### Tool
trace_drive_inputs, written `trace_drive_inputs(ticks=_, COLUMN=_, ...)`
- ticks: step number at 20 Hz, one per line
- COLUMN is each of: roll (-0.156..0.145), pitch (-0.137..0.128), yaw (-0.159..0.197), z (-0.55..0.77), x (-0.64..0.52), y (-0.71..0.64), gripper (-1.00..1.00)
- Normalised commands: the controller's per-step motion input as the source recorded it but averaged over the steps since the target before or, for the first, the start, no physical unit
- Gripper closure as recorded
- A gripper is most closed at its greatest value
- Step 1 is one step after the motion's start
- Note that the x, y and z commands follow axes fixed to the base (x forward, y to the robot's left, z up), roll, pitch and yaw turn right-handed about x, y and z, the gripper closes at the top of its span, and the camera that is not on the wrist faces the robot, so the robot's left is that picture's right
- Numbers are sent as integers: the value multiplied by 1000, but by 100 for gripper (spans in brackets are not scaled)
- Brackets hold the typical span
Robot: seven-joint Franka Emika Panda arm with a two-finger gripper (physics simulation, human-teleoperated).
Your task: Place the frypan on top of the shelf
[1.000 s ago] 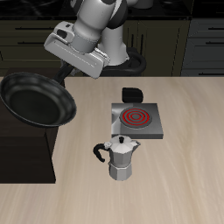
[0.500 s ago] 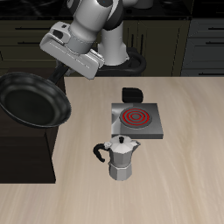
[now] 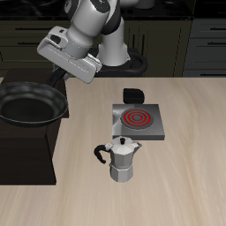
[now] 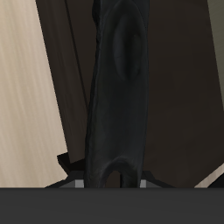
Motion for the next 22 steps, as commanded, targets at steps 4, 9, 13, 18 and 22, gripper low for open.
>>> trace_drive_inputs(ticks=4, roll=-24, pitch=19, yaw=1, z=-144, x=21, y=-96, gripper=100)
trace_drive_inputs(ticks=9, roll=-28, pitch=23, yaw=14, z=-115, x=-20, y=-69, gripper=-100)
trace_drive_inputs(ticks=13, roll=13, pitch=-12, yaw=23, z=-8, x=-70, y=87, gripper=-100)
trace_drive_inputs(ticks=18, roll=14, pitch=-35, yaw=5, z=113, x=-147, y=82, gripper=-100)
trace_drive_inputs(ticks=22, roll=109, pitch=-41, yaw=-20, z=152, x=-394, y=218, gripper=-100)
